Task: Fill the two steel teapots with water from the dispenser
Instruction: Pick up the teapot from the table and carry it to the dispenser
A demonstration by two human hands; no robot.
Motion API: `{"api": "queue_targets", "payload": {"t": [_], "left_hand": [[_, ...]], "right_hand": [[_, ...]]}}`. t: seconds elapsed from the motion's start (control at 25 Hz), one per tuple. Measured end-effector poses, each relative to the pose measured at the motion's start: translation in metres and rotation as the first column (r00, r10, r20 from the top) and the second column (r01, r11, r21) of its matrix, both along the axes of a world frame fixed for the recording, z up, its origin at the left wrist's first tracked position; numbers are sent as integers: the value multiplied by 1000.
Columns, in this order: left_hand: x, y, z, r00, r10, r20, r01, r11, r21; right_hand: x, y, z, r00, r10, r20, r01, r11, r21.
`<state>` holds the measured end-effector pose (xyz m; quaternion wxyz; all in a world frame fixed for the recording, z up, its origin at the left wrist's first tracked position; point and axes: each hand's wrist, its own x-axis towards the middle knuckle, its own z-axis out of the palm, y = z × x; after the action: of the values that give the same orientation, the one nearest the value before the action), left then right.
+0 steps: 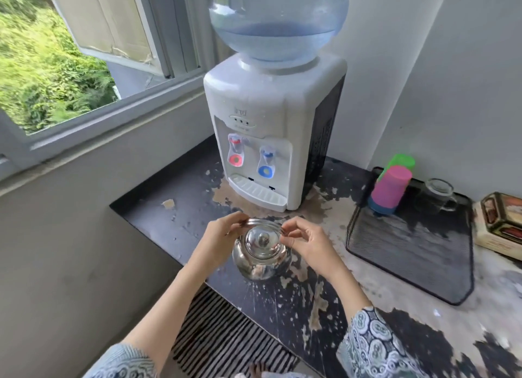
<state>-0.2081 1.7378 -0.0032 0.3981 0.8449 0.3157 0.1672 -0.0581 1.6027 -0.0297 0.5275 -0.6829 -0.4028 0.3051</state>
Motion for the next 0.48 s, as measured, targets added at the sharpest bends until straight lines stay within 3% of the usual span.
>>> {"api": "queue_targets", "payload": {"t": [0.48], "left_hand": [[41, 62, -43, 998, -17, -64, 15, 999, -33]], "right_hand": [[31, 60, -39, 995, -102, 11, 103, 992, -74]]}}
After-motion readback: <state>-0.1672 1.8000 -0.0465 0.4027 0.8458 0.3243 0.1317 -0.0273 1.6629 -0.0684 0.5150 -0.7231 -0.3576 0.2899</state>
